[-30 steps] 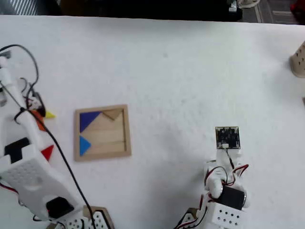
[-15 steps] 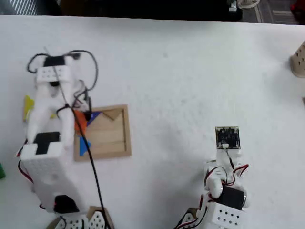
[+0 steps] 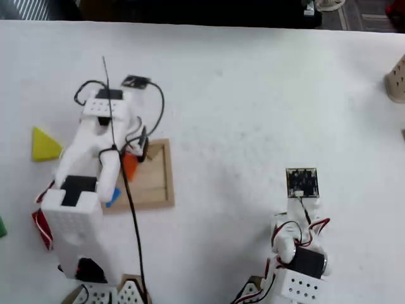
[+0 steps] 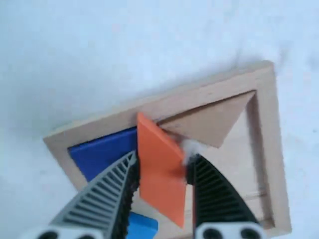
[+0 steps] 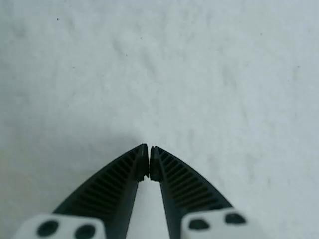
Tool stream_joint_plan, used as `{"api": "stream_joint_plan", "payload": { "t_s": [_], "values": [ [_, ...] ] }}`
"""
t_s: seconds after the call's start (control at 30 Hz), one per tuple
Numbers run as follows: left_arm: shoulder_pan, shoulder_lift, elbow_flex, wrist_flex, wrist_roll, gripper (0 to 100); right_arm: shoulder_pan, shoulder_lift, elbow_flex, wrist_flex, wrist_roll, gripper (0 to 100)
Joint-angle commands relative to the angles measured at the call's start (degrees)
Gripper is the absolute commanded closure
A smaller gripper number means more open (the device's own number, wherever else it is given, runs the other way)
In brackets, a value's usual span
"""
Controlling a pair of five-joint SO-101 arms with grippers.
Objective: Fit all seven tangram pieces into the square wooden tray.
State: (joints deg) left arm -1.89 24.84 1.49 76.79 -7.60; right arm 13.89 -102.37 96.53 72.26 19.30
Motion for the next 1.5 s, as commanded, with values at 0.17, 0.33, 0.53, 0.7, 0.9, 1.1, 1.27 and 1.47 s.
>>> {"api": "stream_joint_plan", "payload": {
  "t_s": [0.17, 0.33, 0.53, 0.7, 0.9, 1.1, 1.27, 1.47],
  "values": [
    [5.6, -10.5, 12.1, -8.5, -13.7, 98, 0.2, -0.7, 0.4, 0.3, 0.5, 98.1],
    [5.2, -14.6, 17.8, -13.7, -17.1, 98, 0.2, -0.7, 0.4, 0.3, 0.5, 98.1],
    [5.1, -14.7, 17.9, -13.5, -16.9, 98, 0.2, -0.7, 0.4, 0.3, 0.5, 98.1],
    [3.3, -15.1, 17.9, -13.6, -16.9, 98, 0.2, -0.7, 0.4, 0.3, 0.5, 98.1],
    [1.5, -15.2, 17.8, -13.9, -16.9, 98, 0.2, -0.7, 0.4, 0.3, 0.5, 98.1],
    [-1.1, -15.0, 16.6, -13.9, -16.6, 98, 0.2, -0.7, 0.4, 0.3, 0.5, 98.1],
    [-2.4, -14.9, 16.4, -13.9, -12.9, 98, 0.2, -0.7, 0.4, 0.3, 0.5, 98.1],
    [-2.1, -15.1, 16.7, -13.9, -12.8, 98, 0.2, -0.7, 0.4, 0.3, 0.5, 98.1]
  ]
}}
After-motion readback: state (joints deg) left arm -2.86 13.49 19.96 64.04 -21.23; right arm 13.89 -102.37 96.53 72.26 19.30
